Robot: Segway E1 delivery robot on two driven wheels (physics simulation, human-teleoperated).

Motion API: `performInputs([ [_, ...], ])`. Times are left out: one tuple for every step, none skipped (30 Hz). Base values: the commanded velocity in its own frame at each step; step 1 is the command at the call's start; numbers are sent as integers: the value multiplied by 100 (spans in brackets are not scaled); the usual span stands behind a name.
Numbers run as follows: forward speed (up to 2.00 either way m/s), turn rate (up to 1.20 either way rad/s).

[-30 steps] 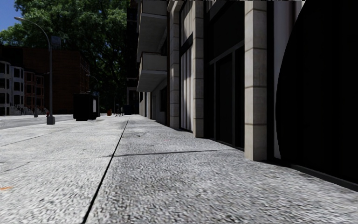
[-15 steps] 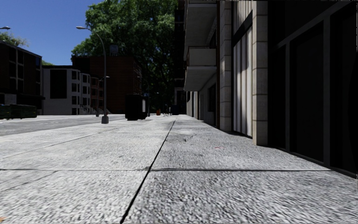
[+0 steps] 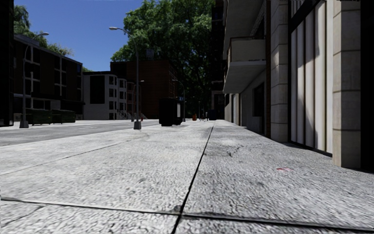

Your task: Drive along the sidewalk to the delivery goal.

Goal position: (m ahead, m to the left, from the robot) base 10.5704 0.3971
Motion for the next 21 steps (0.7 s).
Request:
performInputs([
  [193, 0],
  [193, 0],
  [193, 0],
  [193, 0],
  [193, 0],
  [193, 0],
  [193, 0],
  [193, 0],
  [193, 0],
  [193, 0],
  [193, 0],
  [193, 0],
  [193, 0],
  [193, 0],
  [193, 0],
  [193, 0],
  [193, 0],
  [193, 0],
  [193, 0],
  [193, 0],
  [193, 0],
])
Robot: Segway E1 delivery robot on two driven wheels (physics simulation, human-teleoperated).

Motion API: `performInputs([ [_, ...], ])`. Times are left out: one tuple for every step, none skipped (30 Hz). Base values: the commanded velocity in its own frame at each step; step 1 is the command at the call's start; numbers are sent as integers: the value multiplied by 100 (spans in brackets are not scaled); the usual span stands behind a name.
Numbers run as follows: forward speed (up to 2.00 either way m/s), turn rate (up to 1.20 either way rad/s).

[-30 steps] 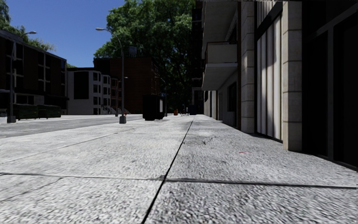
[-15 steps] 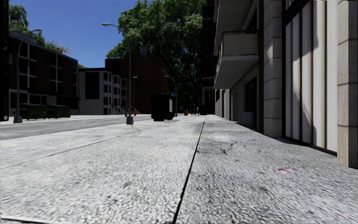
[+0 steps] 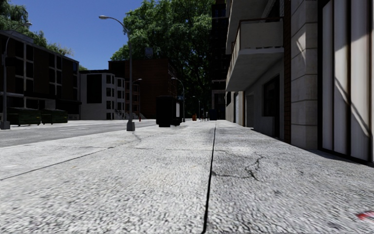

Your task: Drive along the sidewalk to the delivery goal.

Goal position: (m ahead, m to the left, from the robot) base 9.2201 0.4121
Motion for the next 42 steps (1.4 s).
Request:
performInputs([
  [193, 0],
  [193, 0],
  [193, 0],
  [193, 0],
  [193, 0],
  [193, 0],
  [193, 0],
  [193, 0],
  [193, 0],
  [193, 0],
  [193, 0],
  [193, 0],
  [193, 0],
  [193, 0],
  [193, 0],
  [193, 0],
  [193, 0],
  [193, 0],
  [193, 0],
  [193, 0],
  [193, 0],
  [193, 0],
  [193, 0],
  [193, 0],
  [193, 0],
  [193, 0],
  [193, 0],
  [193, 0],
  [193, 0],
  [193, 0],
  [193, 0],
  [193, 0],
  [193, 0],
  [193, 0],
  [193, 0],
  [193, 0],
  [193, 0],
  [193, 0],
  [193, 0],
  [193, 0],
  [193, 0],
  [193, 0],
])
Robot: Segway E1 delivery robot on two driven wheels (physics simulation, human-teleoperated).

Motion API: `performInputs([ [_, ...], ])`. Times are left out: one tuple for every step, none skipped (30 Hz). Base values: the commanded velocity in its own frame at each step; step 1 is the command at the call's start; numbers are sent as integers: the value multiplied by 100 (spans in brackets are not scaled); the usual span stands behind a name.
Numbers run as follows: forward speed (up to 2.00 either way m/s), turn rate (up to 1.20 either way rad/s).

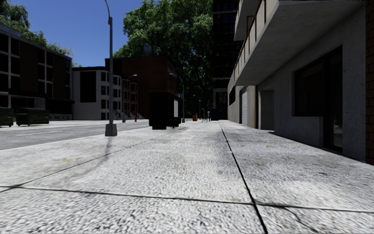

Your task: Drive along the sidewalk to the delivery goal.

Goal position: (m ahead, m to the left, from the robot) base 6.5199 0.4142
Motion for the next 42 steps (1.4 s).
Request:
performInputs([
  [193, 0],
  [193, 0],
  [193, 2],
  [193, 2],
  [193, 9],
  [193, 18],
  [193, 21],
  [193, 21],
  [193, 22],
  [193, 22],
  [193, 22],
  [193, 22],
  [193, 22],
  [193, 11],
  [193, 0],
  [193, 0],
  [193, 0],
  [193, 0],
  [193, 0],
  [193, 0],
  [193, 0],
  [193, 0],
  [193, 0],
  [193, 0],
  [193, 0],
  [193, 0],
  [193, 0],
  [193, 0],
  [193, 0],
  [193, 0],
  [193, 0],
  [193, 0],
  [193, 0],
  [193, 0],
  [193, 0],
  [193, 0],
  [193, 0],
  [193, 0],
  [193, 0],
  [193, 0],
  [193, 0],
  [193, 0],
])
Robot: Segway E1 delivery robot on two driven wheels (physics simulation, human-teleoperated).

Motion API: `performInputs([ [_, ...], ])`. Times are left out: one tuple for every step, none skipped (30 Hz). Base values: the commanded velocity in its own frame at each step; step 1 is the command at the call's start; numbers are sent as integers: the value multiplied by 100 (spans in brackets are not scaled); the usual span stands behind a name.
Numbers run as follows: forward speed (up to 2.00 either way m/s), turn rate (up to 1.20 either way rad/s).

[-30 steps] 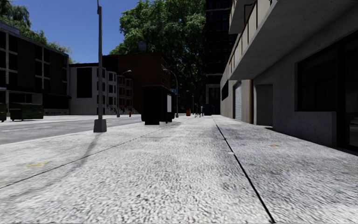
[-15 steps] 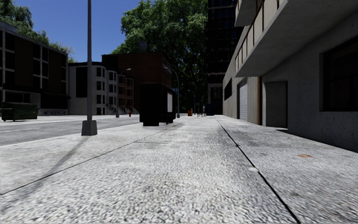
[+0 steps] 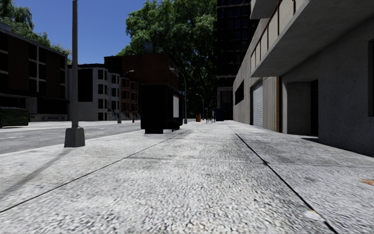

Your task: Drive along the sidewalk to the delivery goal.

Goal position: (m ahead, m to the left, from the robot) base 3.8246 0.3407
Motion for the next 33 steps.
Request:
performInputs([
  [193, 0],
  [193, 0],
  [193, 0],
  [193, 0],
  [193, 0],
  [193, 0],
  [193, 0],
  [193, 0],
  [193, 0],
  [193, 0],
  [193, 0],
  [193, 0],
  [193, 0],
  [193, 0],
  [193, 0],
  [193, 0],
  [193, 0],
  [193, 0],
  [193, 0],
  [193, 0],
  [193, 0],
  [193, 0],
  [193, 0],
  [193, 0],
  [193, 0],
  [193, 0],
  [193, 0],
  [193, 0],
  [193, 0],
  [193, 0],
  [193, 0],
  [193, 0],
  [193, 0],
])
